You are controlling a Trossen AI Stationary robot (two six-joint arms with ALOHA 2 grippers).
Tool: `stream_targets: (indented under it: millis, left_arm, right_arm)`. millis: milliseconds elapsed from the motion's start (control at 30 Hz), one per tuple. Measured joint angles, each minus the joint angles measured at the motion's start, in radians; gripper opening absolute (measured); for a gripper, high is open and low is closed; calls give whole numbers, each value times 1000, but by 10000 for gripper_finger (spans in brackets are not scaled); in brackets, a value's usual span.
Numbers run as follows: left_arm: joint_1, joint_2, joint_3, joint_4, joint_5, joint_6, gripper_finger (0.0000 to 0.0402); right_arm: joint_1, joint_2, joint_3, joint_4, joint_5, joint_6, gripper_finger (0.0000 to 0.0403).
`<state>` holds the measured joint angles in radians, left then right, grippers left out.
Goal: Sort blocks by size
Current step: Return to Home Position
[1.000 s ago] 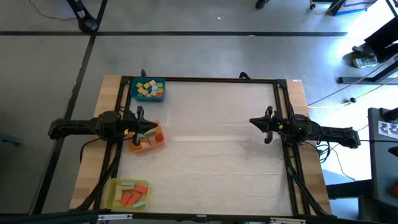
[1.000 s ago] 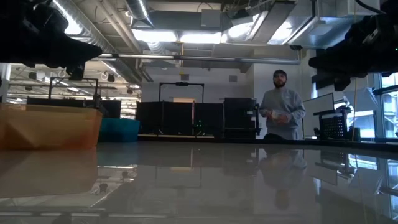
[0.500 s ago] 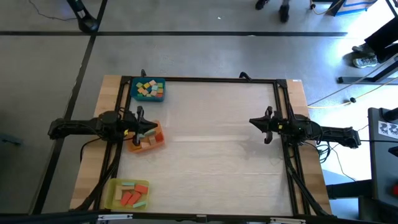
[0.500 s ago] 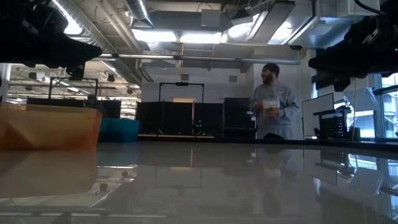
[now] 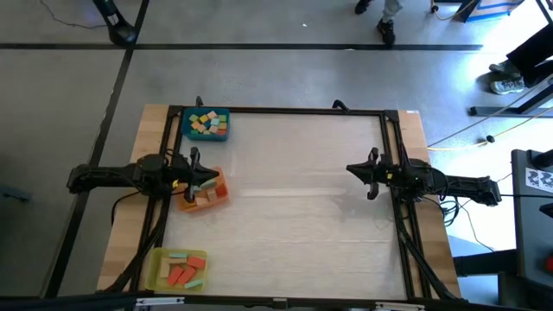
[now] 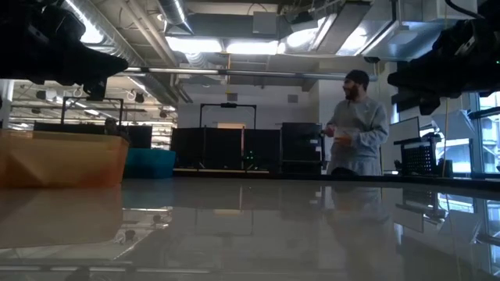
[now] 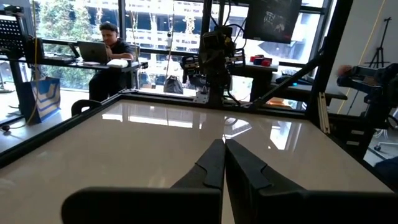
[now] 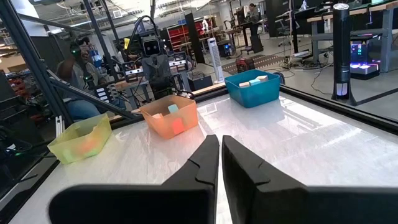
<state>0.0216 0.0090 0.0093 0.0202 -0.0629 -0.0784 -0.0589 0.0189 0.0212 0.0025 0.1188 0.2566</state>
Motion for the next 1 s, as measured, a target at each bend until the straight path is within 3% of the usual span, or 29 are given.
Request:
stream_targets:
  millis: [1000]
  left_arm:
    - [0,0,0,-1,-1,0,0]
  right_arm:
    - [13,-8,-1,5,0,0,21]
